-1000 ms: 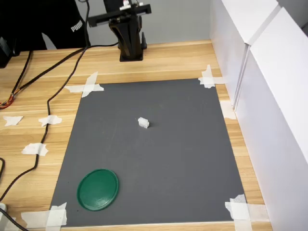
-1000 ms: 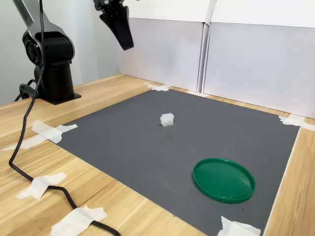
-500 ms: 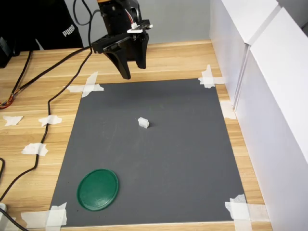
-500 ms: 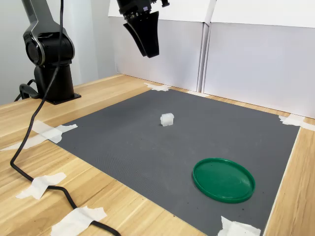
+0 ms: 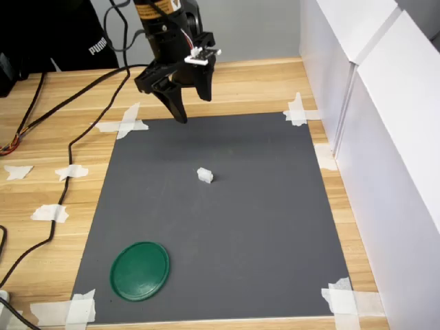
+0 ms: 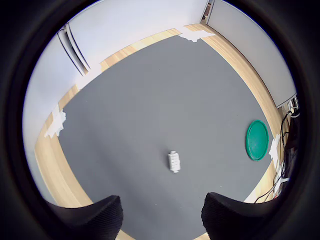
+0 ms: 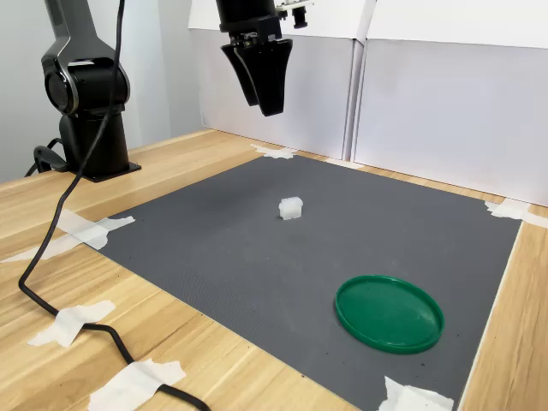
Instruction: Grasp a white terminal and put it on the green lid.
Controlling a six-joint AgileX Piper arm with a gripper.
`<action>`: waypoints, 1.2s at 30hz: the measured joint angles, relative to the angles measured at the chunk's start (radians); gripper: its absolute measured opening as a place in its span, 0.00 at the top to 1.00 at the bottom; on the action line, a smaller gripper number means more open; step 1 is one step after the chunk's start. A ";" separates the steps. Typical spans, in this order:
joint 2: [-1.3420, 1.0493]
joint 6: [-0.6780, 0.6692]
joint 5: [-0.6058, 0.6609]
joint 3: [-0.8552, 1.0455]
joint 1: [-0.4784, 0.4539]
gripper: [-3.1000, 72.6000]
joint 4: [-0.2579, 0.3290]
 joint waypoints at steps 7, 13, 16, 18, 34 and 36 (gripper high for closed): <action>0.061 0.053 -0.057 -0.001 0.077 0.07 -0.067; 0.130 0.063 -0.097 -0.001 0.085 0.07 -0.075; 0.166 0.063 -0.131 -0.001 0.085 0.07 -0.080; 0.194 0.063 -0.148 -0.001 0.085 0.07 -0.082; 0.299 0.098 -0.227 0.020 0.145 0.10 -0.123; 0.300 0.104 -0.246 0.048 0.145 0.10 -0.152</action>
